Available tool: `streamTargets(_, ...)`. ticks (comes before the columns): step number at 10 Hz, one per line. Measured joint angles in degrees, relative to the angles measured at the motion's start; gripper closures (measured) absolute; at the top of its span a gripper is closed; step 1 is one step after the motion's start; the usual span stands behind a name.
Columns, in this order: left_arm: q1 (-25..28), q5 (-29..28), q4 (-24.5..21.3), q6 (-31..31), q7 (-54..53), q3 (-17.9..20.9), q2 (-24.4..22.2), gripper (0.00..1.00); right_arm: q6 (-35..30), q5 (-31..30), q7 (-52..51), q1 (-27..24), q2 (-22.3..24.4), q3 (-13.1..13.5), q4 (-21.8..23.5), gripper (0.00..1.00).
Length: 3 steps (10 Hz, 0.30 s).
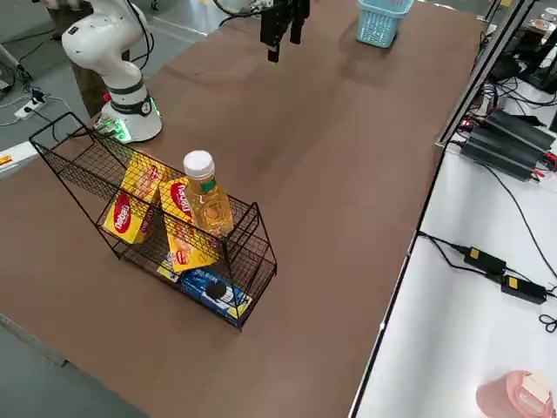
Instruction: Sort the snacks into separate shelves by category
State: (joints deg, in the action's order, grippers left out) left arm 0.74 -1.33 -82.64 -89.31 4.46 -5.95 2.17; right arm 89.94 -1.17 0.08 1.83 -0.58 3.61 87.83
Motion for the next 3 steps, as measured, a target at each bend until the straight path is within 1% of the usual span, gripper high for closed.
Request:
streamTargets(1, 0.0, 0.0, 0.0, 0.0, -0.03, 0.0, 0.0, 0.0, 1.33, 0.0, -0.04, 0.24, -0.02, 0.04, 1.07, 0.0)
streamTargets(3, 0.0, 0.0, 0.0, 0.01, -0.05, 0.05, 0.0, 0.0, 1.92, 0.0, -0.12, 0.43, -0.02, 0.1, 1.91, 0.0)
